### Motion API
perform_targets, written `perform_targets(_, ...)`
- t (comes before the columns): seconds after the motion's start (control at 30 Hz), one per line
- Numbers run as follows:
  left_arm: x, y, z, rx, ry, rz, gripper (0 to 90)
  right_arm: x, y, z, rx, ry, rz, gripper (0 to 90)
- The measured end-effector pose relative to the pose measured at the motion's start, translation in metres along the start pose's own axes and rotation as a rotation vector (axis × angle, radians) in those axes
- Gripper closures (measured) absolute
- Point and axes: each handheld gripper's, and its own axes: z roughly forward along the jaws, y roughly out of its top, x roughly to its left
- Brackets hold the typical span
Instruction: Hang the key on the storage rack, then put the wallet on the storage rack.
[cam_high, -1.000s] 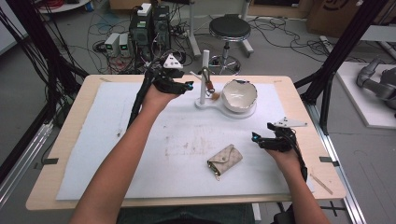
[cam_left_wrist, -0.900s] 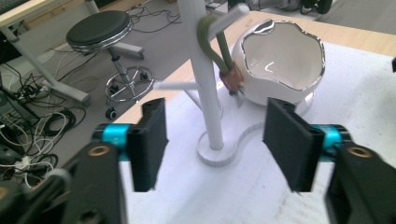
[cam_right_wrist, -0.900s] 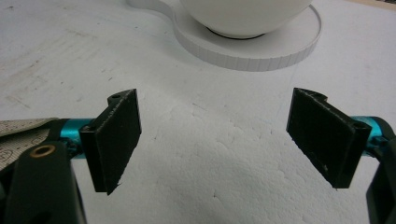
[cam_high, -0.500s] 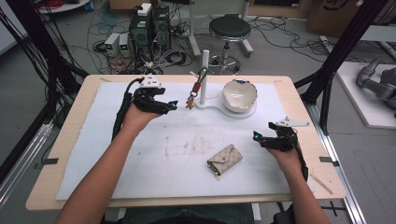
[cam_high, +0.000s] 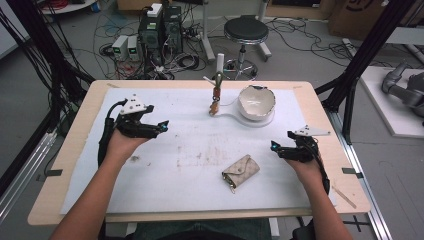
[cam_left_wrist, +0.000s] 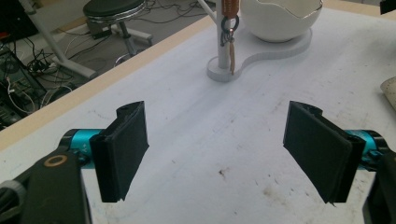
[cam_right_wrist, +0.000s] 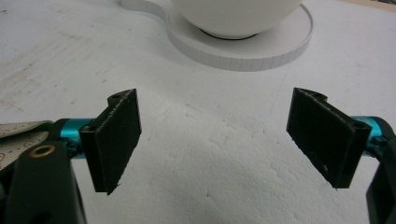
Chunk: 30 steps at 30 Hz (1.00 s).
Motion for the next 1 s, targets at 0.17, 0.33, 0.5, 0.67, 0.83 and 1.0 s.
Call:
perform_targets(0.17, -0.004, -0.016, -0.01, -0.042, -0.006, -0.026, 18.6, 0.0, 0.0, -0.001, -0.002, 0.0, 0.003, 18.1)
perform_targets(0.33, -0.006, -0.022, -0.017, -0.058, -0.037, -0.049, 18.4, 0.001, -0.001, -0.002, -0.002, 0.0, -0.008, 18.1)
perform_targets(0.5, -0.008, -0.026, -0.021, -0.064, -0.056, -0.055, 18.4, 0.001, 0.0, -0.001, -0.005, -0.005, -0.009, 18.1)
perform_targets(0.67, -0.006, -0.031, -0.021, -0.06, -0.058, -0.072, 18.4, 0.001, 0.0, 0.001, 0.0, -0.008, -0.016, 18.1)
perform_targets(0.83, -0.007, -0.032, -0.017, -0.043, -0.071, -0.067, 18.4, -0.003, -0.001, -0.001, -0.002, -0.015, 0.008, 18.1)
perform_targets(1.0, -0.019, -0.032, -0.017, -0.024, -0.082, -0.055, 18.4, -0.002, 0.0, 0.001, -0.002, -0.015, -0.001, 18.1)
